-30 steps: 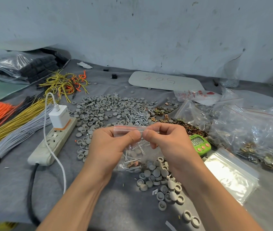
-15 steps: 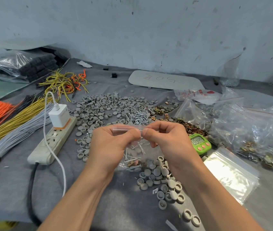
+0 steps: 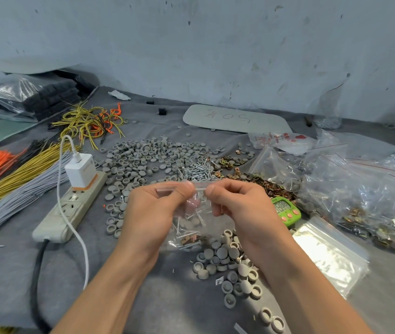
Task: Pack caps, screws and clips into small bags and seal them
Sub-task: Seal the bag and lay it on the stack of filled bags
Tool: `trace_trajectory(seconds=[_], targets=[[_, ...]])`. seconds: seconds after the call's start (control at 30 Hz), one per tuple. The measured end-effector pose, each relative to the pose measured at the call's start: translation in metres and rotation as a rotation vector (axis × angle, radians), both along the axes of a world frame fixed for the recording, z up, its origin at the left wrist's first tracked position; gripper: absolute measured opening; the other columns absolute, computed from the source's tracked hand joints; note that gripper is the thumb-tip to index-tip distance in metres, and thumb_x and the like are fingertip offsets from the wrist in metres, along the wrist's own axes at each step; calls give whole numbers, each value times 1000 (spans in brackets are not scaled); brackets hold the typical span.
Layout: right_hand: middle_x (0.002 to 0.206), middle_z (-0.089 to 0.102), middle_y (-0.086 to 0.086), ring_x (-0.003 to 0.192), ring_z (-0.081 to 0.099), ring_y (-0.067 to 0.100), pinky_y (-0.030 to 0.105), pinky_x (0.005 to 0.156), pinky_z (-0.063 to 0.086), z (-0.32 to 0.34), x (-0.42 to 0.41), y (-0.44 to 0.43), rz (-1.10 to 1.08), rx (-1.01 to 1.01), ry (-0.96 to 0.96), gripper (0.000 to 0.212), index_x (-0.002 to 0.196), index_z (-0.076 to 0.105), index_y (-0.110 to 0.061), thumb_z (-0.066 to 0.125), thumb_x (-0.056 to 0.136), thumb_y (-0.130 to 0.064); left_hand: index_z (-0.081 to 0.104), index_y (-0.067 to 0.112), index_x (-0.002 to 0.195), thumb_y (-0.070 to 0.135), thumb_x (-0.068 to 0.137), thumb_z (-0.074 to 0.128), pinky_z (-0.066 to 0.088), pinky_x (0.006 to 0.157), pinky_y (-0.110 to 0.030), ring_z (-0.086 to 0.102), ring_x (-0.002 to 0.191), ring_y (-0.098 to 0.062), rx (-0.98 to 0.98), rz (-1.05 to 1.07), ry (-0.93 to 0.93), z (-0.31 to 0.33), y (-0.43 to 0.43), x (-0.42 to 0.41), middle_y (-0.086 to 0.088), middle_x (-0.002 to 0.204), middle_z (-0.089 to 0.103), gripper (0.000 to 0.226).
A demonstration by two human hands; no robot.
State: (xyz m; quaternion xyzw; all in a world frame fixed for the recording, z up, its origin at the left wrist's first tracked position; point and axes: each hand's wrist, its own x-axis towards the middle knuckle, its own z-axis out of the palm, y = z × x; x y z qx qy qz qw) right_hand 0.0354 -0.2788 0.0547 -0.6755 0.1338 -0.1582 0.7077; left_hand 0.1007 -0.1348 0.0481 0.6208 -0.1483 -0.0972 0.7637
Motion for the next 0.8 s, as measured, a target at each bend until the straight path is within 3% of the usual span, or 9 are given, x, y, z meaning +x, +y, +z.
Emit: trace_trajectory(seconds=[0.1, 0.23, 0.4, 0.5, 0.63, 0.73, 0.8], targets=[[63, 64, 11, 63, 56, 17, 41, 88, 47, 1, -3, -6, -12, 38, 37, 17, 72, 75, -5, 79, 86, -15, 83, 14, 81, 42, 83, 68, 44, 42, -15, 59, 41, -9, 24, -24, 15, 0, 4, 2, -13, 66, 73, 32], [61, 64, 10, 59, 59, 13, 43, 97, 43, 0, -4, -3, -17, 53, 37, 18, 70, 74, -7, 79, 85, -14, 83, 24, 77, 48, 84, 66, 43, 44, -15, 58, 41, -10, 94, 6, -43, -3, 5, 1, -12, 67, 74, 31], [67, 67, 13, 62, 60, 18, 42, 83, 46, 4, -6, -9, -48, 105, 29, 21, 74, 79, -9, 71, 93, -12, 84, 26, 79, 48, 80, 70, 49, 45, -19, 65, 49, -15, 43, 55, -19, 0, 6, 3, -13, 69, 75, 26], [68, 67, 13, 63, 60, 20, 41, 83, 48, 3, -8, -14, -59, 116, 25, 26, 75, 80, -9, 67, 97, -12, 84, 25, 76, 44, 76, 71, 54, 54, -18, 69, 57, -17, 26, 86, -12, -1, 6, 6, -12, 71, 77, 23], [64, 67, 10, 60, 60, 16, 36, 82, 52, -1, -7, -12, -76, 55, 31, 28, 72, 80, -12, 68, 97, -14, 83, 24, 76, 44, 76, 71, 51, 51, -16, 68, 53, -13, 25, 134, -27, -3, 4, 5, -11, 68, 76, 23], [79, 76, -1, 72, 69, 11, 29, 86, 53, -2, -10, -14, -2, -43, 51, 8, 89, 82, -21, 76, 92, -24, 83, 19, 78, 40, 75, 73, 55, 56, -18, 73, 61, -17, -46, 93, 17, -1, 2, 5, -12, 74, 77, 24], [96, 79, -8, 87, 75, 8, 28, 88, 57, -6, -14, -12, 178, -211, 157, 21, 105, 78, -34, 82, 84, -32, 83, 14, 78, 42, 71, 76, 59, 59, -24, 74, 64, -19, -93, 22, 44, 0, -1, 3, -14, 76, 77, 30]])
